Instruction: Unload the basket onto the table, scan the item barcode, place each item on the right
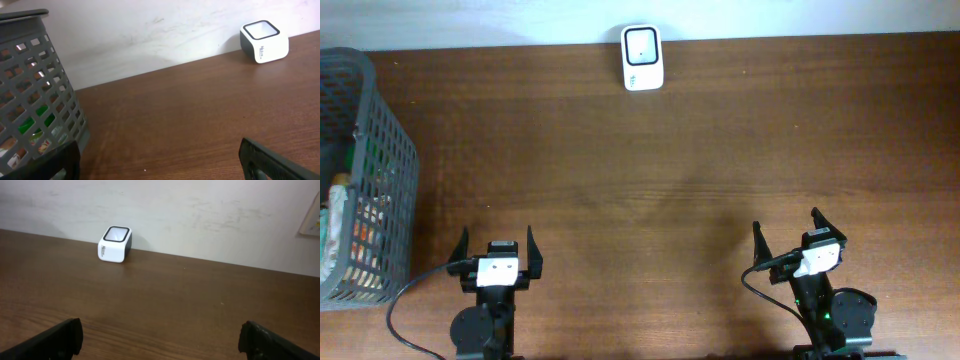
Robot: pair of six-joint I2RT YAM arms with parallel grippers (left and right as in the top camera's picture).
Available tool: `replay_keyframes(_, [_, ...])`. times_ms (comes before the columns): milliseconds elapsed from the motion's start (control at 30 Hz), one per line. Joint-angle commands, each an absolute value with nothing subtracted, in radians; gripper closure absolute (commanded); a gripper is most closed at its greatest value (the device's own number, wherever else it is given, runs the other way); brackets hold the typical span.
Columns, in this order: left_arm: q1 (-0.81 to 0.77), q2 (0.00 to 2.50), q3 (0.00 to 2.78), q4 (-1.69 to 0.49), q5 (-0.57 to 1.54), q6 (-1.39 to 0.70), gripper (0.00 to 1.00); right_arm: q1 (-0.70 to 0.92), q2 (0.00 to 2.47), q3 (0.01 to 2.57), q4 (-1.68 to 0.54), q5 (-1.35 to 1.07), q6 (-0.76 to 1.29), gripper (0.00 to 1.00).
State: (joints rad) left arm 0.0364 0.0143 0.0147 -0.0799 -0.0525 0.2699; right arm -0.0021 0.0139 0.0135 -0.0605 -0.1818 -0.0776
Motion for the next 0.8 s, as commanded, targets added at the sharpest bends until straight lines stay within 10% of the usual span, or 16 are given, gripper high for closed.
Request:
replay_keyframes(0, [0.042, 0.006, 0.009, -0.081, -0.037, 0.282, 0.01, 0.000, 0.006, 0.006, -0.064, -0.179, -0.071, 0.02])
replay_keyframes(767, [0.042, 0.349, 0.367, -0.076, 0.081, 0.101, 0.01, 0.000, 0.006, 0.006, -0.064, -0.179, -0.071, 0.02])
